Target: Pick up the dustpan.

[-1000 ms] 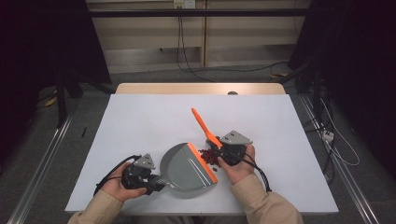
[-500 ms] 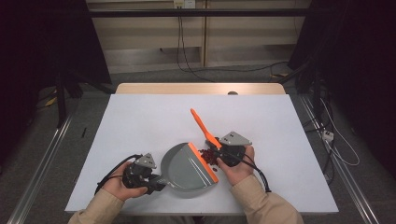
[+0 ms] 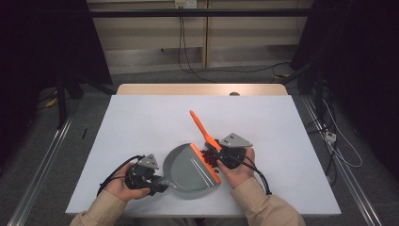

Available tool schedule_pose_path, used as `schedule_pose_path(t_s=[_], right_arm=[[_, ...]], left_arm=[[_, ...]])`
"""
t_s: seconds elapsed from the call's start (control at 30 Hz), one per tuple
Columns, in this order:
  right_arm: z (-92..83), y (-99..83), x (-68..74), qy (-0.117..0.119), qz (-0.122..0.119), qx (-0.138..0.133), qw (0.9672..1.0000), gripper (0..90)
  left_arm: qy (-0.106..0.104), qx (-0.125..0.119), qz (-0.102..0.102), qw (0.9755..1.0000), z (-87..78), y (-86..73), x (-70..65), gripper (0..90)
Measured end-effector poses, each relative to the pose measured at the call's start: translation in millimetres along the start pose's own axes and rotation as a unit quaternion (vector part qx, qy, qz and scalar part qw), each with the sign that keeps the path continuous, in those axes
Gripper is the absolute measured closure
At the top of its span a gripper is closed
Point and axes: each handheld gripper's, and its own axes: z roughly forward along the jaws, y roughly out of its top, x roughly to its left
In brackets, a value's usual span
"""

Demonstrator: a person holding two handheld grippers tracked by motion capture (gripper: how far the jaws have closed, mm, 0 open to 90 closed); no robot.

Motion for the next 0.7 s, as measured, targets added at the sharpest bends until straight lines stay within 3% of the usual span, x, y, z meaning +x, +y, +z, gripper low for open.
schedule_pose_path(t_s=[0.37,0.7], right_arm=[[0.2,0.4,1.6,0.001,0.0,0.002,1.0,71.0],[0.5,0.8,2.8,0.002,0.0,0.002,1.0,71.0]], left_arm=[[-0.003,0.008,0.002,1.0,0.4,1.7,0.6,62.4],[-0.005,0.003,-0.009,0.9999,1.7,3.1,0.2,62.4]])
